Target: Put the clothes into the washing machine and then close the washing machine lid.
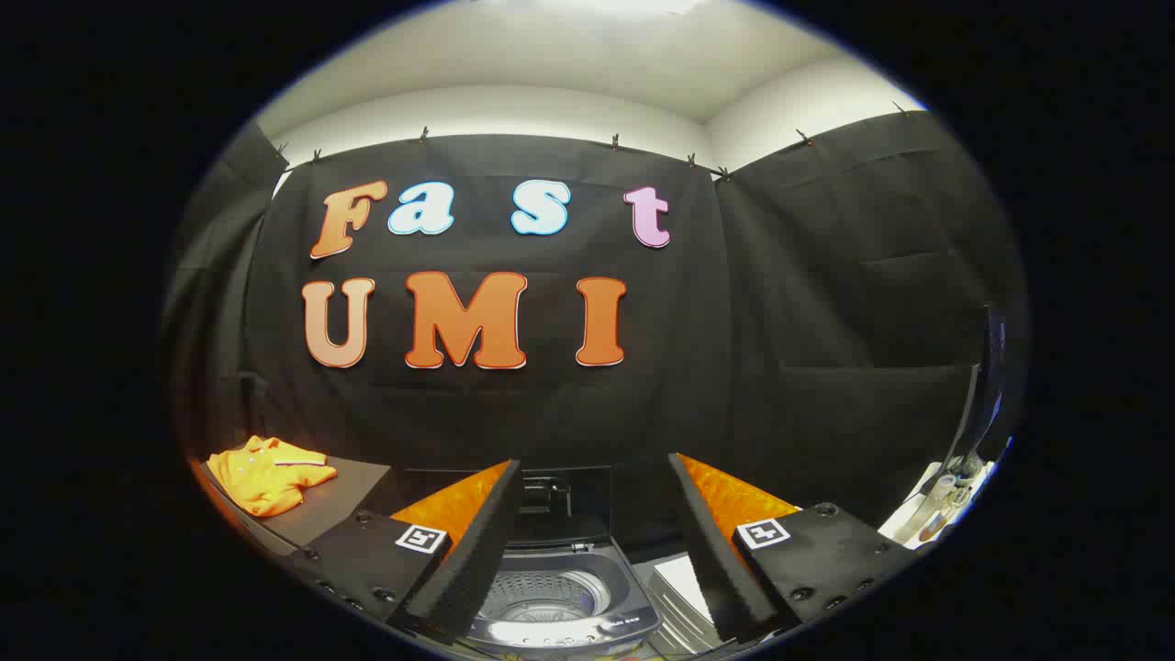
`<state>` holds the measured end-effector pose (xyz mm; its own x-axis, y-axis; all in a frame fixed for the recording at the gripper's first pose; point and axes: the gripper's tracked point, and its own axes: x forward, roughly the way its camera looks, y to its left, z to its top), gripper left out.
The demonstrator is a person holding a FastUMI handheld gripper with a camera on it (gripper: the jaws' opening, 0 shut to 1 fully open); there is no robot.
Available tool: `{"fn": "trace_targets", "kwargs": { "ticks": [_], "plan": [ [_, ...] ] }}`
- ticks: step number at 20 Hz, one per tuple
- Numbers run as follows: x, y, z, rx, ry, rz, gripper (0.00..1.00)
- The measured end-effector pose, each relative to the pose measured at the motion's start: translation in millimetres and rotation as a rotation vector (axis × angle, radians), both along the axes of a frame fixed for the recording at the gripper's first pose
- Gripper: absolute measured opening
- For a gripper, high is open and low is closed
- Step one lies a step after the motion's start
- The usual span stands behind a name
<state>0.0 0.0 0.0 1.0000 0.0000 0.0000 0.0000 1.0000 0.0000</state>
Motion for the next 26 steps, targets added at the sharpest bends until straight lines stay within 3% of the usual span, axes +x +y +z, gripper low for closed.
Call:
{"fn": "trace_targets", "kwargs": {
  "ticks": [6,12,19,24,26],
  "plan": [
    [3.2,19.9,9.5,-0.001,-0.032,0.018,0.99],
    [3.8,14.4,12.4,0.007,-0.052,-0.018,0.98],
    [3.3,32.6,14.8,0.007,-0.053,0.032,0.98],
    [5.0,35.5,6.0,0.033,-0.036,0.025,0.97],
    [1.1,50.7,11.3,0.068,-0.043,0.063,0.97]
  ]
}}
